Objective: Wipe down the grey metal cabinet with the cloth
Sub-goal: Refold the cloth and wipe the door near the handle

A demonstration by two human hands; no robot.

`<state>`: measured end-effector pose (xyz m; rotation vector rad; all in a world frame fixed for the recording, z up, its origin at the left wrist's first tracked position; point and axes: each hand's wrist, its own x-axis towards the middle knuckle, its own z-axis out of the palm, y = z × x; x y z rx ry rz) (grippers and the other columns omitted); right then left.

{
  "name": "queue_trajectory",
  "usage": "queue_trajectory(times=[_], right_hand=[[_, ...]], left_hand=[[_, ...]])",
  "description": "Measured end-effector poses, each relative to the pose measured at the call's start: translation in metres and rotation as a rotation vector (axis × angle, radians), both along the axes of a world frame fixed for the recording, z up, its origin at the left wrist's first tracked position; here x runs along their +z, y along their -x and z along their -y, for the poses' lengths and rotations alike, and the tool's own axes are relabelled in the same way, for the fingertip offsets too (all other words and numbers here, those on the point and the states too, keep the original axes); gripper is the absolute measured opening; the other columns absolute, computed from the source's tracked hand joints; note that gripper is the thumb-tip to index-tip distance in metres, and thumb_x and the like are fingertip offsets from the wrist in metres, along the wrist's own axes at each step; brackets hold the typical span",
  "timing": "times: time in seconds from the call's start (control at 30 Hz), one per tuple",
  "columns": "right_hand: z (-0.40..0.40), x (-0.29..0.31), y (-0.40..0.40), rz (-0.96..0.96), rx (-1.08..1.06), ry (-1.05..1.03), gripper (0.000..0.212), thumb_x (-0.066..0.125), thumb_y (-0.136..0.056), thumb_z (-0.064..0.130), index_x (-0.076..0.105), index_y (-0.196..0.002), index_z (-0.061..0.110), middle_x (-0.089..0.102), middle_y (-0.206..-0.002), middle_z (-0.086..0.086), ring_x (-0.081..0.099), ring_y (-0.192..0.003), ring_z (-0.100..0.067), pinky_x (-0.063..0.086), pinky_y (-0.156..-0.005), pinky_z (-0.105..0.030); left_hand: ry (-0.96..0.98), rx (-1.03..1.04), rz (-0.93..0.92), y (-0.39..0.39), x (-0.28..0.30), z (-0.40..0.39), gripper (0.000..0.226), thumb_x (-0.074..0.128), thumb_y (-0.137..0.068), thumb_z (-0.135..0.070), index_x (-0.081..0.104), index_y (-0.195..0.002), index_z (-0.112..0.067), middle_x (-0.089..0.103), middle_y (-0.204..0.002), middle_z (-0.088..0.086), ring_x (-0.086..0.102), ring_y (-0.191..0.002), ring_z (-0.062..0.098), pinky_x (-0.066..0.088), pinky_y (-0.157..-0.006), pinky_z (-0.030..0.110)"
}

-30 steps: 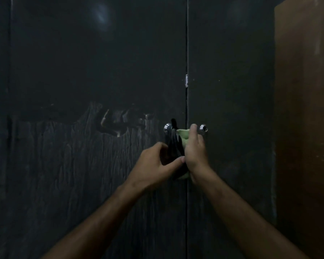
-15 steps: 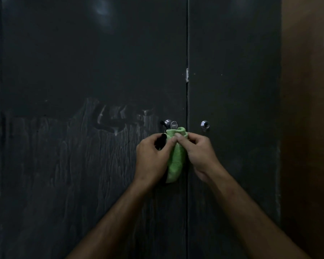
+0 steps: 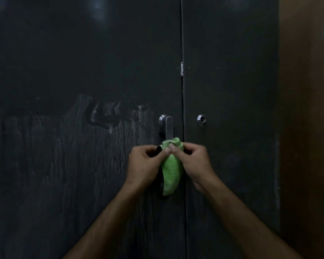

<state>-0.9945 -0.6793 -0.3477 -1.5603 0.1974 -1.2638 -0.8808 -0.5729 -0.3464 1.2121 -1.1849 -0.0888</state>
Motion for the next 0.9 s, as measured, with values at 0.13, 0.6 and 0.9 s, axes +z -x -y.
queue_trajectory(times=[0.13,0.6,0.9], right_hand=[[-0.007,0.005,0.005,-0.006,-0.106,0.053,0.009,0.078,-0.09,0.017,0.079,-0.089,0.008,0.079,-0.084,-0.009,0.078,-0.082,-0.026,0.064,-0.072,-0.042],[-0.047,-0.001,0.027,-0.217,0.443,0.085,0.065,0.089,-0.076,0.027,0.051,-0.128,0.021,0.073,-0.121,-0.013,0.071,-0.114,-0.028,0.06,-0.09,-0.042],[-0.066,-0.008,0.01,-0.226,0.316,-0.02,0.037,0.082,-0.082,0.015,0.065,-0.115,0.009,0.076,-0.11,-0.016,0.076,-0.097,-0.025,0.062,-0.07,-0.036]], left_hand=[[-0.031,0.087,0.082,0.002,0.016,-0.005,0.015,0.082,-0.091,-0.027,0.081,-0.086,-0.013,0.081,-0.081,0.0,0.079,-0.077,0.013,0.063,-0.069,0.035],[0.058,-0.235,-0.012,-0.023,0.008,-0.073,0.023,0.068,-0.095,-0.032,0.064,-0.103,-0.011,0.072,-0.092,0.001,0.07,-0.084,0.014,0.06,-0.07,0.029],[-0.22,-0.207,-0.18,-0.055,-0.015,-0.115,0.058,0.083,-0.079,-0.041,0.066,-0.124,-0.008,0.077,-0.119,0.013,0.077,-0.105,0.023,0.062,-0.078,0.028]])
